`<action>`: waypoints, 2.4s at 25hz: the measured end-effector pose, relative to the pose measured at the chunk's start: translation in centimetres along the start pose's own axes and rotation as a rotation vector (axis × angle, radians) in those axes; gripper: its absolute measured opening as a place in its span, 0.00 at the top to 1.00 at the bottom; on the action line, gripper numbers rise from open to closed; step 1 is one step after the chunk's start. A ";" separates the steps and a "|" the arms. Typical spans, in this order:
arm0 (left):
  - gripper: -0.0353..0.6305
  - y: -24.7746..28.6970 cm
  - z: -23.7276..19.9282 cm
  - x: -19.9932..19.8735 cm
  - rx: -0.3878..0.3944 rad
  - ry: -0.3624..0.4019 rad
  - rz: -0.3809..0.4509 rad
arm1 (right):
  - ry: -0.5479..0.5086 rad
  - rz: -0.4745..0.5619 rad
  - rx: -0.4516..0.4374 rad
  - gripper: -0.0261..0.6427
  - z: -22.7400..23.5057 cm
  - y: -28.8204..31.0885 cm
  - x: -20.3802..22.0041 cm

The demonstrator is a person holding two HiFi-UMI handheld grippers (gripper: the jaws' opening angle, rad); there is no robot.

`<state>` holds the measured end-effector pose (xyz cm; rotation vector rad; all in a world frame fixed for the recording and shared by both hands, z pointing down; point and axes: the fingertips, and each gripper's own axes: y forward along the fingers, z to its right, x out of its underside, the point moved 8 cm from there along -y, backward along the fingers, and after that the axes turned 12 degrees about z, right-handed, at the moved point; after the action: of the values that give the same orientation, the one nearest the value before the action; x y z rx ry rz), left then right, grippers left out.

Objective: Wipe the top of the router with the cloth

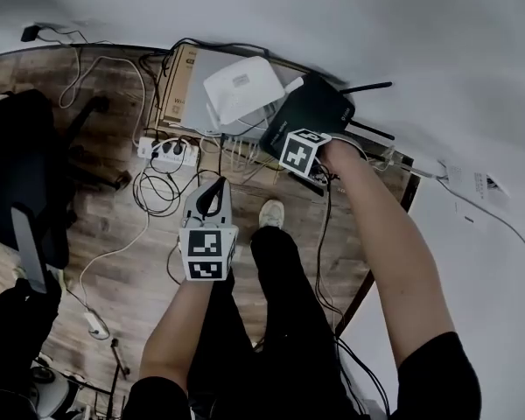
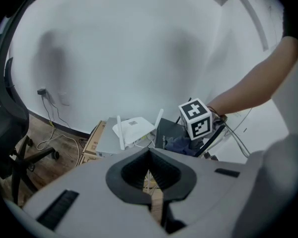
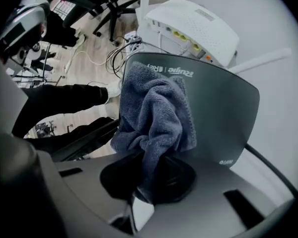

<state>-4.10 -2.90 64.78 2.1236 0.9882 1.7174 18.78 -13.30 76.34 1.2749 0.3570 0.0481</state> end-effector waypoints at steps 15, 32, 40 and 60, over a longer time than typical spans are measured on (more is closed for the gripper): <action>0.96 -11.3 2.5 -19.9 -0.100 0.048 0.185 | 0.394 0.872 0.454 0.92 -5.2 -24.7 7.4; 0.96 -30.2 14.5 -42.1 -0.118 0.273 0.589 | 0.525 1.865 0.862 0.92 -21.3 -55.4 16.7; 0.96 -32.5 16.6 -42.4 -0.103 0.272 0.634 | 0.581 2.006 0.892 0.92 -25.3 -58.5 19.0; 0.96 -30.9 19.6 -41.5 -0.063 0.298 0.611 | 0.606 2.056 0.918 0.92 -25.6 -59.4 21.4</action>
<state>-0.11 -1.65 9.66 2.3239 0.3339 2.3546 22.07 -2.36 9.17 1.9854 -0.6676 2.2359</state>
